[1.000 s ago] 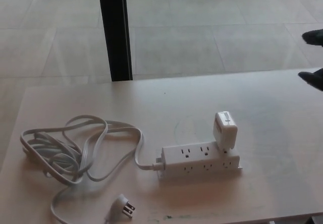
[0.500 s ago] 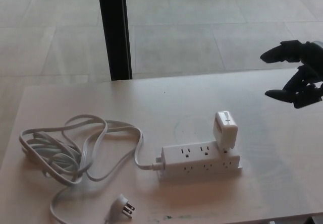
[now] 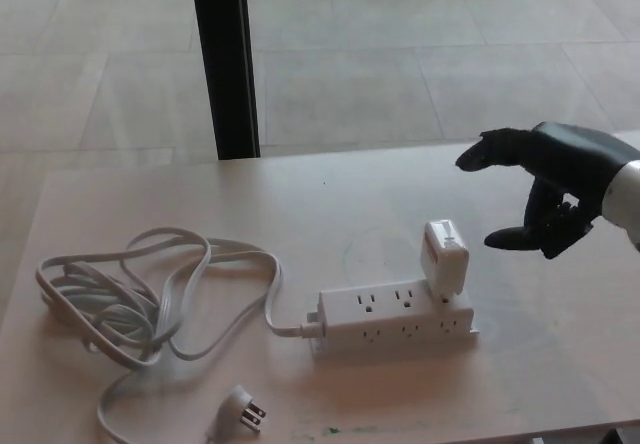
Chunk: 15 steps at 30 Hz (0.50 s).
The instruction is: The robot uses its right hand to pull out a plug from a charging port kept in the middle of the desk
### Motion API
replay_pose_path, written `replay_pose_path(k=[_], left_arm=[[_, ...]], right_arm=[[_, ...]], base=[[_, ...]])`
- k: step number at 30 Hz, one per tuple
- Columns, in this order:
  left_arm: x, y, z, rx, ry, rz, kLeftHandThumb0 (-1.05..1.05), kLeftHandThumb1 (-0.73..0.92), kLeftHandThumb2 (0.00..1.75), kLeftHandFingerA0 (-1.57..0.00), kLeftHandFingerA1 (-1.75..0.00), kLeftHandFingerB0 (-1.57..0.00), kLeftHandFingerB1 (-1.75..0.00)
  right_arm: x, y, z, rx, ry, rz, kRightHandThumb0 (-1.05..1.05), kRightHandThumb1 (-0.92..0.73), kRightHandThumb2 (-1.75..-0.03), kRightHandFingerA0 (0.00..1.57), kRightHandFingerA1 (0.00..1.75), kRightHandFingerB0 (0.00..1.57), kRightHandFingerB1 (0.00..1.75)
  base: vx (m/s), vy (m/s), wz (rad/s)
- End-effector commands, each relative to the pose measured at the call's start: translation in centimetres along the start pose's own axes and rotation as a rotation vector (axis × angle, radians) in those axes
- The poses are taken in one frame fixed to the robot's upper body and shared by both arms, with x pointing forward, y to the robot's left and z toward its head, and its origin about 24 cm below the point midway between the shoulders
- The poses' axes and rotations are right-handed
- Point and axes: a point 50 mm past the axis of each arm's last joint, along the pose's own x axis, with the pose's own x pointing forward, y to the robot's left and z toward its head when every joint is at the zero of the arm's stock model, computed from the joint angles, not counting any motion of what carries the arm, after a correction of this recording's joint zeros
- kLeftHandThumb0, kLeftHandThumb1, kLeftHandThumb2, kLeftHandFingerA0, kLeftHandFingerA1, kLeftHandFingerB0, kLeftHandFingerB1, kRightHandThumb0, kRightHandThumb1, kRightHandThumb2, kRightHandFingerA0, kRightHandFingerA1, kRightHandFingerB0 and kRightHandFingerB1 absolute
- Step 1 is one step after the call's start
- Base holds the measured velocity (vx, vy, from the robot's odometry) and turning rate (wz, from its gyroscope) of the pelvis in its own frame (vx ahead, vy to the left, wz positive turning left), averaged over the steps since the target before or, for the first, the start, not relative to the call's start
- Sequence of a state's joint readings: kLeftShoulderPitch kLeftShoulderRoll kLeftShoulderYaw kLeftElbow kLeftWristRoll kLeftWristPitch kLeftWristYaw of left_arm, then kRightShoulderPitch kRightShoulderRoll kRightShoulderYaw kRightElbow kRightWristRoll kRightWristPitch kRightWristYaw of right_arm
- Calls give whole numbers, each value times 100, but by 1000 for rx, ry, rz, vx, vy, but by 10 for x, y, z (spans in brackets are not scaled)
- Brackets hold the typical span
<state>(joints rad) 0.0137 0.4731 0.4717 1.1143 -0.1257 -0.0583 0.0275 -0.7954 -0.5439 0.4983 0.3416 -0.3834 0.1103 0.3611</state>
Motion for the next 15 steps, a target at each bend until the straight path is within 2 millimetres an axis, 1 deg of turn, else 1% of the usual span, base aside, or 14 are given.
replay_pose_path(k=[1, 2, 3, 5, 6, 7, 8, 9, 10, 13, 14, 15], left_arm=[[1, 7, 5, -6, -23, 9, -60, 55, 58, -78, -49, -69, -42], [1, 7, 5, 4, -24, 9, -60, 55, 58, -79, -48, -70, -42], [1, 7, 5, 4, -24, 9, -60, 55, 58, -79, -49, -69, -42], [1, 7, 4, 5, -22, 8, -60, 55, 58, -79, -49, -69, -42], [1, 7, 4, 1, -19, 7, -60, 55, 58, -78, -47, -68, -42], [1, 7, 4, 1, -19, 7, -60, 55, 58, -78, -47, -68, -42], [1, 7, 5, 5, -18, 14, -60, 56, 58, -79, -48, -68, -42], [1, 7, 5, 1, -20, 13, -60, 56, 58, -79, -48, -69, -42], [0, 7, 5, 18, -24, 10, -61, 57, 58, -78, -48, -70, -42], [1, 7, 5, 17, -20, 10, -61, 57, 58, -78, -47, -69, -42], [1, 7, 5, 20, -19, 12, -60, 57, 58, -78, -47, -68, -42], [1, 7, 5, 20, -19, 12, -61, 57, 58, -78, -46, -68, -42]], right_arm=[[-1, 17, 5, -61, -9, 76, -81, -50, -84, 84, 113, 24, 42], [-2, 20, 9, -66, -24, 89, -82, -50, -85, 89, 122, 22, 42], [-2, 21, 10, -67, -26, 94, -72, -59, -59, 81, 117, 27, 31], [-2, 24, 10, -66, -25, 101, -72, -59, -59, 81, 117, 27, 31], [-1, 29, 10, -59, -24, 116, -75, -47, -85, 81, 100, 19, 42], [-1, 29, 10, -59, -23, 116, -75, -47, -85, 81, 100, 19, 42], [1, 34, 12, -65, -20, 138, -75, -60, -60, 77, 99, 24, 29], [1, 36, 12, -66, -21, 139, -77, -47, -85, 80, 100, 18, 42], [1, 37, 12, -68, -20, 141, -75, -59, -60, 77, 125, 25, 30], [2, 38, 12, -77, -16, 142, -77, -59, -59, 76, 132, 24, 32], [2, 38, 11, -84, -8, 144, -77, -59, -59, 75, 129, 24, 31], [3, 37, 10, -88, -3, 145, -80, -49, -85, 83, 127, 19, 41]], base=[[0, 0, 0], [0, 0, 0], [0, 0, 0], [0, 0, 0], [0, 0, 0], [0, 0, 0], [0, 0, 0], [0, 0, 0], [0, 0, 0], [0, 0, 0], [0, 0, 0], [0, 0, 0]])
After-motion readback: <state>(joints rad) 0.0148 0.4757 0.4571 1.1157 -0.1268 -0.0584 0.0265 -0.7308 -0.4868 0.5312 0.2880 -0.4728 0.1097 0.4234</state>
